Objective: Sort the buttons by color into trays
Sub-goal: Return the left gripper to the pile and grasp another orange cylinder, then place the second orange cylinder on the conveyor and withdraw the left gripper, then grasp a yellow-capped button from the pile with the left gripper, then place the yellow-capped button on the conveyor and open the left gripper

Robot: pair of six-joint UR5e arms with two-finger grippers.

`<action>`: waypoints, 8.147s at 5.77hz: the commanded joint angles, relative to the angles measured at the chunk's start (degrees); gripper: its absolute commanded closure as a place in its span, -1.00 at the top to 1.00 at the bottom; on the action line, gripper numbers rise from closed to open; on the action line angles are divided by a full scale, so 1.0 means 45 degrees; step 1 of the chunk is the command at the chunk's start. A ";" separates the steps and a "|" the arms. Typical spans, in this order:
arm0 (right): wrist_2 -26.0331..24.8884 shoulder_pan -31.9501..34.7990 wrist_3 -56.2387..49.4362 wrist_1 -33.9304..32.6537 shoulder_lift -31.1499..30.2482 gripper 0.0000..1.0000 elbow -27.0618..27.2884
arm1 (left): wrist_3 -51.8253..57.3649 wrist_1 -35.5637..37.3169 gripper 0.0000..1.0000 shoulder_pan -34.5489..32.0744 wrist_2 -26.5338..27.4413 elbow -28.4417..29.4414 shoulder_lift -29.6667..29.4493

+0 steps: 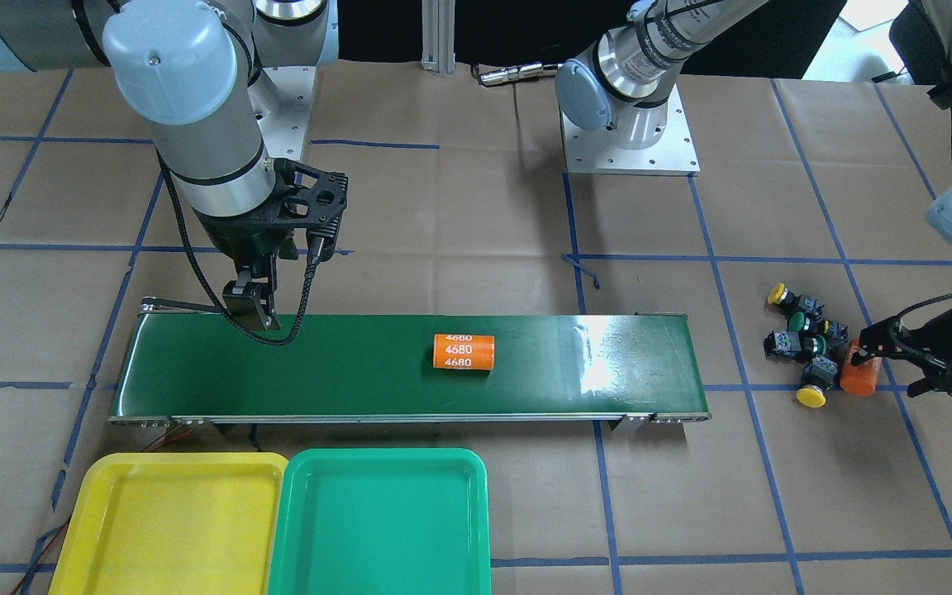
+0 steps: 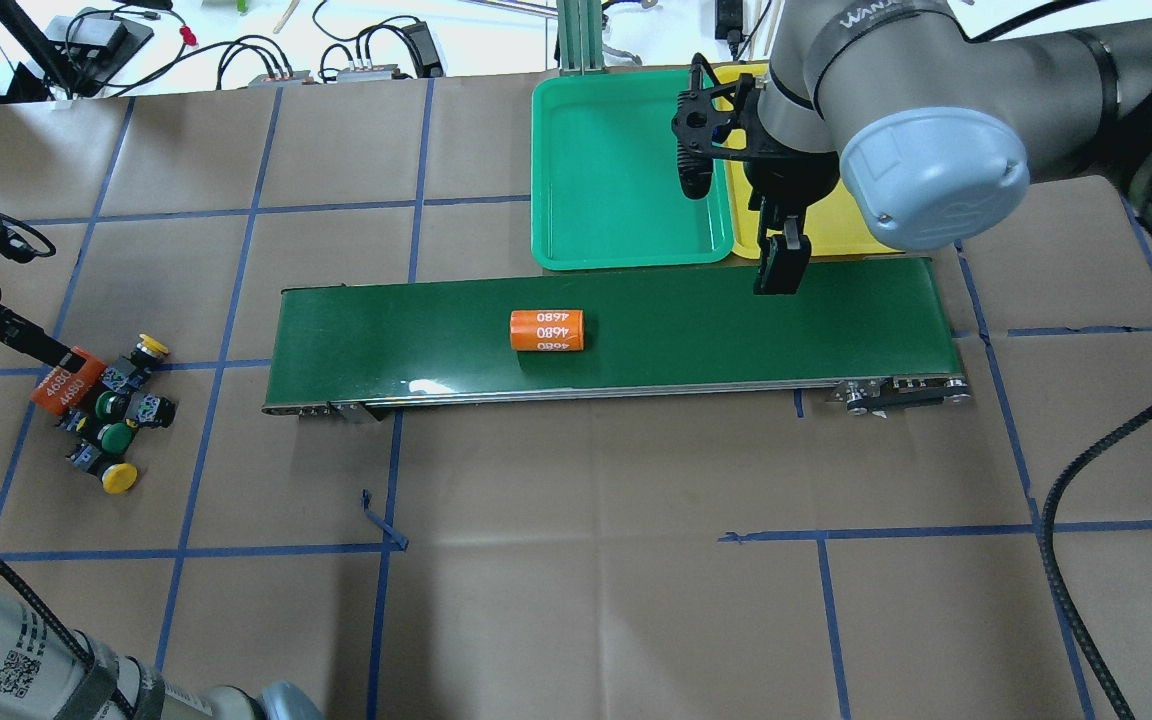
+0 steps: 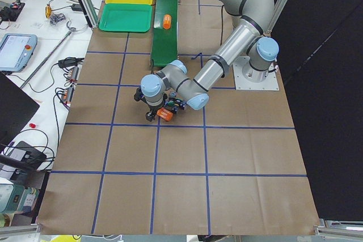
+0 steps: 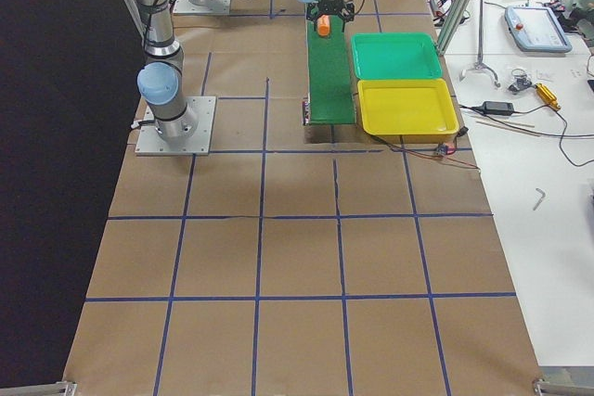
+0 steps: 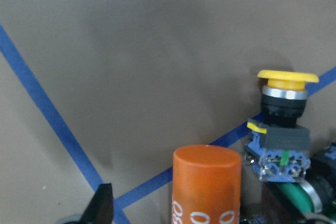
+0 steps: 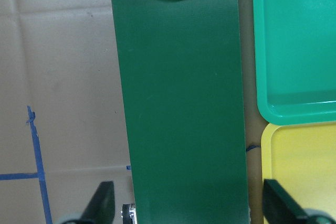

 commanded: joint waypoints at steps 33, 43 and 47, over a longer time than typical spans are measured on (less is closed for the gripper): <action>0.0039 0.0025 -0.0009 0.0216 0.0001 1.00 0.0028 | -0.0892 0.1378 -0.71 -0.1523 0.0277 -0.1685 0.0463; 0.0020 -0.0014 -0.0183 -0.1210 -0.0156 1.00 0.0478 | 0.1056 -0.0616 -0.71 -0.9413 0.0883 -0.1724 0.2654; -0.0273 -0.0092 -0.0262 0.0070 -0.0019 1.00 -0.0068 | 0.1804 -0.0070 0.97 -0.8445 0.1564 -0.1665 0.3038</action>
